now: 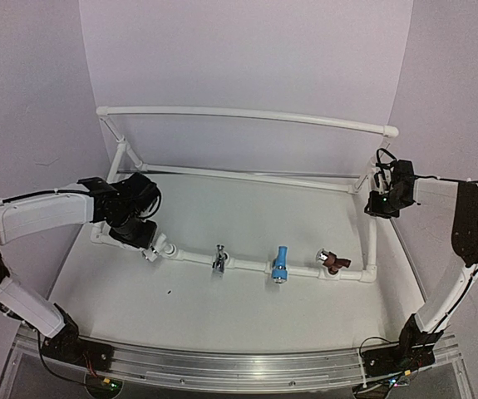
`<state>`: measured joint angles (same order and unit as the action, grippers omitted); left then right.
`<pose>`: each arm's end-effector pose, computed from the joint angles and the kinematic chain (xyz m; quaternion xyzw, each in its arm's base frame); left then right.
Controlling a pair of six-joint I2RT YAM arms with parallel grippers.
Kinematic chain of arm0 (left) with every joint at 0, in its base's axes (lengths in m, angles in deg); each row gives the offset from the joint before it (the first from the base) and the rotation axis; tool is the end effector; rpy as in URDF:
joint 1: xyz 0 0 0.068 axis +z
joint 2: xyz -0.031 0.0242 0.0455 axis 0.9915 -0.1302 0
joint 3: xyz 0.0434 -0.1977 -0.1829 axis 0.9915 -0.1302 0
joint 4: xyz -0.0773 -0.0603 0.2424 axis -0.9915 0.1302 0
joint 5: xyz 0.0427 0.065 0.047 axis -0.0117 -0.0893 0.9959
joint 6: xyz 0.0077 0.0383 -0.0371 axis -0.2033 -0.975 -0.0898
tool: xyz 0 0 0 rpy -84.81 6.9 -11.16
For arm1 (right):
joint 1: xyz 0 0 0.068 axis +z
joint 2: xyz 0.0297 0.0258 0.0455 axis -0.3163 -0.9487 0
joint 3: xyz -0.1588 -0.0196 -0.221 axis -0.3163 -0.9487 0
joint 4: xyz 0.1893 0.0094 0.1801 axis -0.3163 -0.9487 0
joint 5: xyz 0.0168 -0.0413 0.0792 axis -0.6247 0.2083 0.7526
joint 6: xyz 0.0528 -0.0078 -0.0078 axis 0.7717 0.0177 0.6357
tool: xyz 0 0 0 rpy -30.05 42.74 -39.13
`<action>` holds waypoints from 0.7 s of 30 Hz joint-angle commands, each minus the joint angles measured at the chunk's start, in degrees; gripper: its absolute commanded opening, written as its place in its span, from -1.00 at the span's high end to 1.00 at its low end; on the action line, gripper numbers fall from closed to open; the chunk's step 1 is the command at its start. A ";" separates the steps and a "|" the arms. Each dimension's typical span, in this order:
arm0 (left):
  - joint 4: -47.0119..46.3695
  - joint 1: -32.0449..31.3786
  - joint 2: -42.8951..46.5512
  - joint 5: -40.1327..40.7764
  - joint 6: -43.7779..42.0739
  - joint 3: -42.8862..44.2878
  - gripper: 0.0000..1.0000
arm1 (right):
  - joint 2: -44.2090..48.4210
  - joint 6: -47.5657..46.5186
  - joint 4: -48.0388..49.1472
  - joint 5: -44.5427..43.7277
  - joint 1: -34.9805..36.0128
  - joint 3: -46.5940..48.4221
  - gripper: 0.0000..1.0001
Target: Install the water faucets
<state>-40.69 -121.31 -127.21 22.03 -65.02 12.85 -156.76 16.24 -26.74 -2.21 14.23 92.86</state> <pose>0.2240 -0.1661 0.2391 0.1432 0.9605 0.0448 0.2343 0.3752 -0.0197 0.2116 0.0005 0.9329 0.0947 0.3474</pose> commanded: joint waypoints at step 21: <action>2.41 -7.53 6.20 -10.05 5.47 -3.60 0.99 | -0.81 -4.68 -3.29 -2.79 -1.58 3.27 1.00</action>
<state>-37.64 -129.09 -118.42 9.48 -62.41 9.23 -157.22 15.89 -28.21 -2.19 13.70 94.04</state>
